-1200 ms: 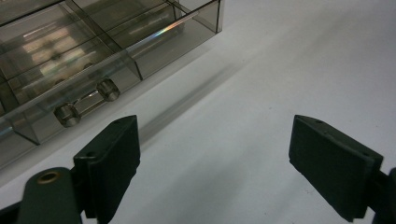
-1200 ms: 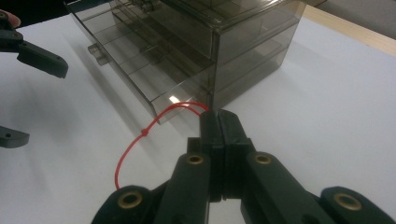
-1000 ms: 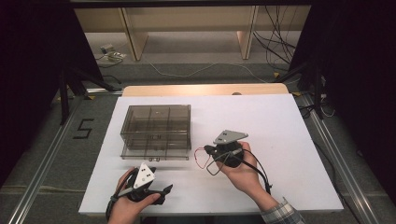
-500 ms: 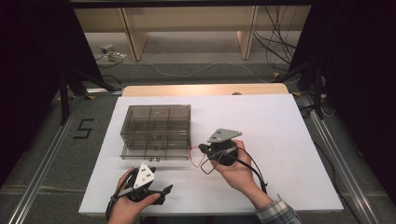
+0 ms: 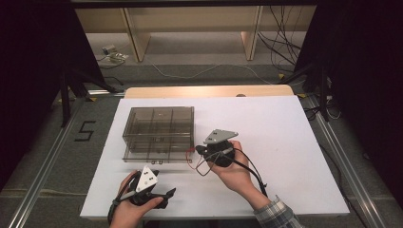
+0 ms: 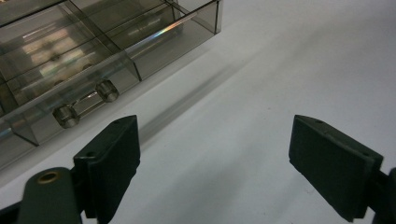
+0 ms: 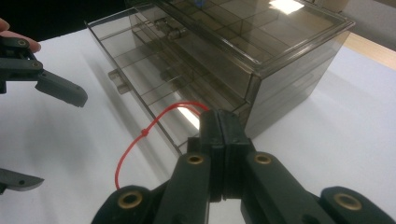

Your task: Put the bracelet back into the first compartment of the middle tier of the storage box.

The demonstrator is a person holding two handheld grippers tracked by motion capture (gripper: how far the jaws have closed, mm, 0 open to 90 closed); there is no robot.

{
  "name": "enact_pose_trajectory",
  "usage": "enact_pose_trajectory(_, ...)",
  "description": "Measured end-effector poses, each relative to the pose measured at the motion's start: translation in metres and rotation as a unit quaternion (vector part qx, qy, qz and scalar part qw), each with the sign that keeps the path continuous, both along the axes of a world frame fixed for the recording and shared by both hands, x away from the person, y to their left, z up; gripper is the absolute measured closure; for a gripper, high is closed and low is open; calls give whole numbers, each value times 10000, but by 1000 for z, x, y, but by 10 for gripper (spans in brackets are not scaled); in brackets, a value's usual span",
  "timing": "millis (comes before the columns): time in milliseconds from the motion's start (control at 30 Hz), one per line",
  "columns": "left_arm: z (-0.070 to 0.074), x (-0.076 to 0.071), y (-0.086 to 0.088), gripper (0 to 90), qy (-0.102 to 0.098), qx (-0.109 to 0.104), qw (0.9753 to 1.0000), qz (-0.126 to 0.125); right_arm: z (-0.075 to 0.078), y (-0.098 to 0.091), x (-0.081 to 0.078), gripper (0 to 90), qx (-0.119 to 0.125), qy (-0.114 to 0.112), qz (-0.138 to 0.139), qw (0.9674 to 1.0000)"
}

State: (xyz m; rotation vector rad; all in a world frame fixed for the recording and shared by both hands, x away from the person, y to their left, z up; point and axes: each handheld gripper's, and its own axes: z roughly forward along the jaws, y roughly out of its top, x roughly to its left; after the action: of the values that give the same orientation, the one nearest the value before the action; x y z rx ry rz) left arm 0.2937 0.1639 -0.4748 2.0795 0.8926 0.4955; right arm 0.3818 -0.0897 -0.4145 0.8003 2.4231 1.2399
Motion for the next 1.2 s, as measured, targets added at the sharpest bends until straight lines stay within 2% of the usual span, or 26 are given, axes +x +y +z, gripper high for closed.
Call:
enact_pose_trajectory(567, 0, 0, 0, 166, 0, -7, 10000, -13, 6, 16, 4, 900, 41, -63, 125, 9999)
enact_pose_trajectory(1200, 0, 0, -1, 166, 9, -21, 10000, -23, 5, 34, 9, 900, 18, -28, 214, 9998)
